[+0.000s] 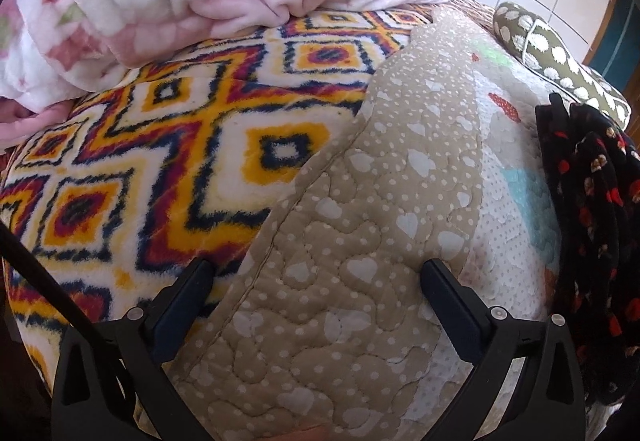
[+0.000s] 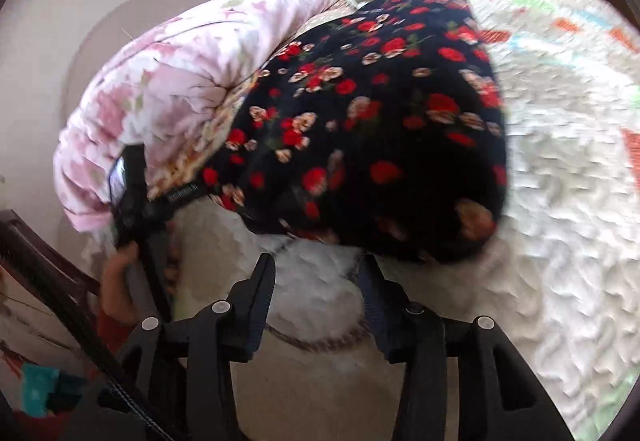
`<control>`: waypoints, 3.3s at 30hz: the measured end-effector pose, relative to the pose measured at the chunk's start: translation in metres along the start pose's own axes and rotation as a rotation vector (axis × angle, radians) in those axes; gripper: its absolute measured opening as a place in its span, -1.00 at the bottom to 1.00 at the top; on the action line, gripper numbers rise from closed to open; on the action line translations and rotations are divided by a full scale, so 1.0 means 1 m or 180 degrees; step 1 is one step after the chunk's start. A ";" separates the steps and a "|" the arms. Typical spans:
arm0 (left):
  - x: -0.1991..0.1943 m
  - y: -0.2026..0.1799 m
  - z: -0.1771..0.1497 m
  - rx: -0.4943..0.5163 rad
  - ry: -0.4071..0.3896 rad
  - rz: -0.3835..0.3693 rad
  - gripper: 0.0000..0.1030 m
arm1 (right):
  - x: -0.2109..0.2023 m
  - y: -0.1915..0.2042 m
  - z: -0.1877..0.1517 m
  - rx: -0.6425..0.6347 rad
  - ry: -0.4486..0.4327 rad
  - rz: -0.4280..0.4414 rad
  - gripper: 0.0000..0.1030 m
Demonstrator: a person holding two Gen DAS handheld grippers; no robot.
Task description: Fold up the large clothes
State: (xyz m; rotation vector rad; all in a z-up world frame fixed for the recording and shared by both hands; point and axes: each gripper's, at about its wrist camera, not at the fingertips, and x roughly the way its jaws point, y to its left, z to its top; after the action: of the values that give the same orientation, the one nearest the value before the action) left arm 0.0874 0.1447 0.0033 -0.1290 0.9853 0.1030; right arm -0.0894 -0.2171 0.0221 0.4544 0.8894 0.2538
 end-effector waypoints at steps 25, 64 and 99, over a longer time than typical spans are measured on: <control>-0.116 -0.120 -0.170 0.0848 -0.0557 -0.0368 1.00 | -0.073 -0.055 -0.059 0.0093 -0.0453 -0.1189 0.22; -0.095 -0.119 -0.169 0.1028 -0.0498 -0.0454 1.00 | -0.035 -0.038 -0.068 -0.0216 -0.0122 -0.1620 0.64; -0.096 -0.118 -0.171 0.1073 -0.0514 -0.0432 1.00 | -0.030 -0.041 -0.070 -0.0210 -0.0153 -0.1663 0.80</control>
State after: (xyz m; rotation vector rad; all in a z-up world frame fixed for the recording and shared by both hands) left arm -0.0889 -0.0014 -0.0031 0.1204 0.8178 -0.1749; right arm -0.1625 -0.2460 -0.0151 0.1548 0.9184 -0.2053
